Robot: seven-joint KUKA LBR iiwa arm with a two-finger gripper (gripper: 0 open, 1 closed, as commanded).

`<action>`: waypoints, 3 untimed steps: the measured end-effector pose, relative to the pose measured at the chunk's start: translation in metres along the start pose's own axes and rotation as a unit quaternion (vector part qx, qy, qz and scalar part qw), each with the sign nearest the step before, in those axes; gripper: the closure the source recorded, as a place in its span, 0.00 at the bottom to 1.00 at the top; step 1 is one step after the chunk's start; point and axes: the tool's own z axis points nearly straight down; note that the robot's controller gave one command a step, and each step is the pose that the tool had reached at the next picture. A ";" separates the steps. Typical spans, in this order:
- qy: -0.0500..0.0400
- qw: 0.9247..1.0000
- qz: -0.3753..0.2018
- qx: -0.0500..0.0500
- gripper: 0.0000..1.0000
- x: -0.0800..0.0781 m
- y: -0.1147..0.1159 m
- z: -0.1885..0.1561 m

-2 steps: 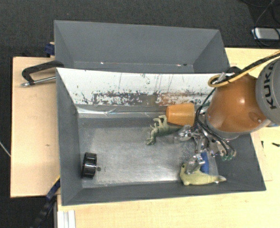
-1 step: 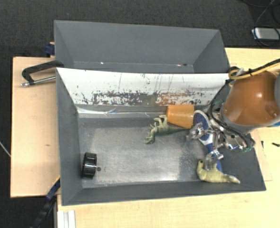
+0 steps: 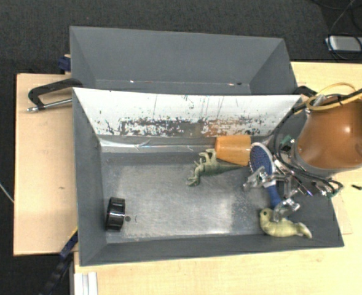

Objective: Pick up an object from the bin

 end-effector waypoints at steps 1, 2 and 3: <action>0.003 0.992 -0.125 -0.006 0.00 -0.008 0.003 0.004; 0.009 0.995 -0.104 0.005 0.00 -0.002 -0.022 -0.087; 0.016 0.993 -0.116 0.002 0.00 -0.035 -0.037 0.009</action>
Offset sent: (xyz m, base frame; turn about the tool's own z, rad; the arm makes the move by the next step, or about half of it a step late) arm 0.0013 -0.0235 -0.0079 -0.4668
